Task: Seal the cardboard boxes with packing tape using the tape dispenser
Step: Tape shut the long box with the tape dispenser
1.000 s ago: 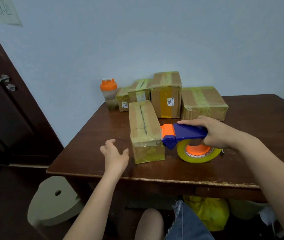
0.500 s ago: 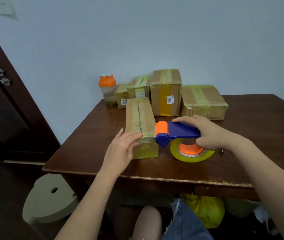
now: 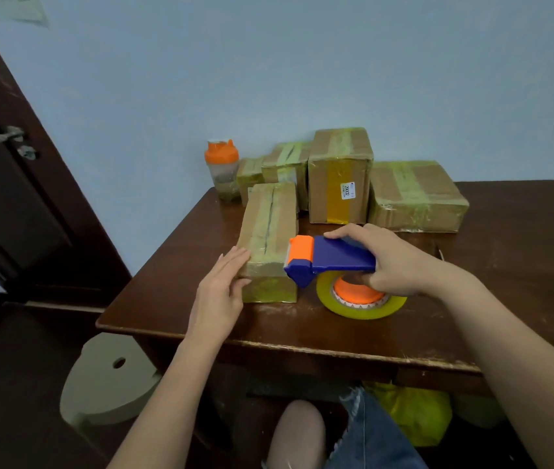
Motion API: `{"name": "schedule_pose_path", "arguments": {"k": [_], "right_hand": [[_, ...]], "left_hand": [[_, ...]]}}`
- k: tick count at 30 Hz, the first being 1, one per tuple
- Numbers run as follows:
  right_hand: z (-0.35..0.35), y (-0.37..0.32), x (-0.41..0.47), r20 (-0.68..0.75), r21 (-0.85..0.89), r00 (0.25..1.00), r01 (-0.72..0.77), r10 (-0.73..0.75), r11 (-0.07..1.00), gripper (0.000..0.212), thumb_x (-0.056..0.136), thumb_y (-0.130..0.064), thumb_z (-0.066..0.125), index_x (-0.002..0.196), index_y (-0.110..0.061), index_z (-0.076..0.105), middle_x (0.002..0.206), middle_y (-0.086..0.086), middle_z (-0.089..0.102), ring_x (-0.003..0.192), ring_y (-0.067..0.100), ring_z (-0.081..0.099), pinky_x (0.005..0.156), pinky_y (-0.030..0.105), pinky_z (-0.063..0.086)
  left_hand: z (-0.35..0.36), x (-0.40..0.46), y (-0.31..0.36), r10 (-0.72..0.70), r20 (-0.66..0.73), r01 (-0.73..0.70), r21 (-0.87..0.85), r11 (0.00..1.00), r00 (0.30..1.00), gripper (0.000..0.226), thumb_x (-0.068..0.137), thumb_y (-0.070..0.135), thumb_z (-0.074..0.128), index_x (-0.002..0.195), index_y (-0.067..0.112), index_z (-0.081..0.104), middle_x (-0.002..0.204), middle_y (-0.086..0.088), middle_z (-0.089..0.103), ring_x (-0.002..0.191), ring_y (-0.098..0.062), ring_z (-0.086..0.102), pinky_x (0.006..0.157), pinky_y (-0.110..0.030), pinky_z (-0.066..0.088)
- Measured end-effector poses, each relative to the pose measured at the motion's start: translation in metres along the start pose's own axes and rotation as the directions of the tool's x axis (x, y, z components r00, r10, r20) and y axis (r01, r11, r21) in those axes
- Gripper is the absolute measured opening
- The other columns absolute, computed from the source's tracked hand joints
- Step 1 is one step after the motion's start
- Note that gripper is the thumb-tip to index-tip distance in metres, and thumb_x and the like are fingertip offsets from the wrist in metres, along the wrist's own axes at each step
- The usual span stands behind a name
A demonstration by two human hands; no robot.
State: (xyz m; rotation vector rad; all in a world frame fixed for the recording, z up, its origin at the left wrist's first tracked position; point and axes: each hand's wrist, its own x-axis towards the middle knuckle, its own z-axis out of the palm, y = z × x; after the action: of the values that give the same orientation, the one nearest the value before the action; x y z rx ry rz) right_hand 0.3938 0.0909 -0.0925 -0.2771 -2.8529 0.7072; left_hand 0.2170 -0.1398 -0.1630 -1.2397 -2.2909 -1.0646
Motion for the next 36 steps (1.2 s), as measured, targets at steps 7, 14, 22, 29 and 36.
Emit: {"name": "schedule_pose_path", "arguments": {"k": [7, 14, 22, 29, 36], "right_hand": [[0.0, 0.003, 0.002, -0.009, 0.004, 1.0, 0.019, -0.019, 1.0, 0.077, 0.08, -0.011, 0.071, 0.135, -0.049, 0.033, 0.119, 0.0, 0.045, 0.109, 0.02, 0.046, 0.096, 0.04, 0.043], [0.002, 0.005, 0.002, 0.0, 0.041, 1.0, 0.028, -0.028, 0.999, 0.07, 0.082, -0.022, 0.072, 0.134, -0.051, 0.034, 0.118, -0.001, 0.046, 0.109, 0.018, 0.047, 0.099, 0.039, 0.042], [0.005, 0.004, 0.001, -0.036, -0.061, 0.998, 0.054, -0.056, 0.997, 0.083, 0.081, -0.025, 0.073, 0.135, -0.064, 0.022, 0.108, -0.003, 0.046, 0.098, 0.016, 0.048, 0.089, 0.035, 0.044], [-0.01, 0.009, -0.006, 0.051, -0.059, 0.998, 0.049, -0.046, 0.997, 0.086, 0.081, -0.028, 0.077, 0.14, -0.061, 0.023, 0.103, -0.004, 0.046, 0.089, 0.01, 0.047, 0.08, 0.027, 0.039], [-0.018, 0.018, -0.011, 0.081, -0.058, 0.995, 0.061, -0.057, 0.996, 0.092, 0.077, -0.029, 0.081, 0.137, -0.065, 0.022, 0.105, -0.006, 0.047, 0.09, 0.009, 0.048, 0.08, 0.028, 0.04]], "left_hand": [[-0.002, 0.005, 0.013, 0.053, 0.076, -0.069, 0.231, 0.97, 0.996, 0.062, 0.082, 0.007, 0.073, 0.14, 0.013, 0.051, 0.145, -0.004, 0.05, 0.14, -0.018, 0.039, 0.119, -0.027, 0.011], [0.006, 0.004, 0.031, 0.095, 0.104, -0.121, 0.282, 0.952, 0.99, 0.053, 0.082, 0.005, 0.071, 0.132, 0.01, 0.057, 0.137, -0.007, 0.057, 0.134, -0.02, 0.046, 0.118, -0.032, 0.017], [0.018, 0.0, 0.035, 0.09, 0.078, -0.097, 0.09, 0.991, 0.993, 0.06, 0.081, 0.012, 0.075, 0.137, 0.015, 0.054, 0.134, -0.002, 0.056, 0.127, -0.015, 0.047, 0.108, -0.027, 0.034], [0.027, 0.001, 0.033, 0.103, 0.001, -0.102, 0.133, 0.986, 0.995, 0.046, 0.081, 0.006, 0.074, 0.126, 0.014, 0.063, 0.124, -0.002, 0.063, 0.119, -0.018, 0.054, 0.108, -0.027, 0.035], [0.026, 0.003, 0.034, 0.131, -0.029, -0.125, 0.163, 0.979, 0.991, 0.044, 0.078, 0.005, 0.077, 0.121, 0.012, 0.067, 0.119, -0.005, 0.066, 0.114, -0.02, 0.059, 0.105, -0.034, 0.041]]}}
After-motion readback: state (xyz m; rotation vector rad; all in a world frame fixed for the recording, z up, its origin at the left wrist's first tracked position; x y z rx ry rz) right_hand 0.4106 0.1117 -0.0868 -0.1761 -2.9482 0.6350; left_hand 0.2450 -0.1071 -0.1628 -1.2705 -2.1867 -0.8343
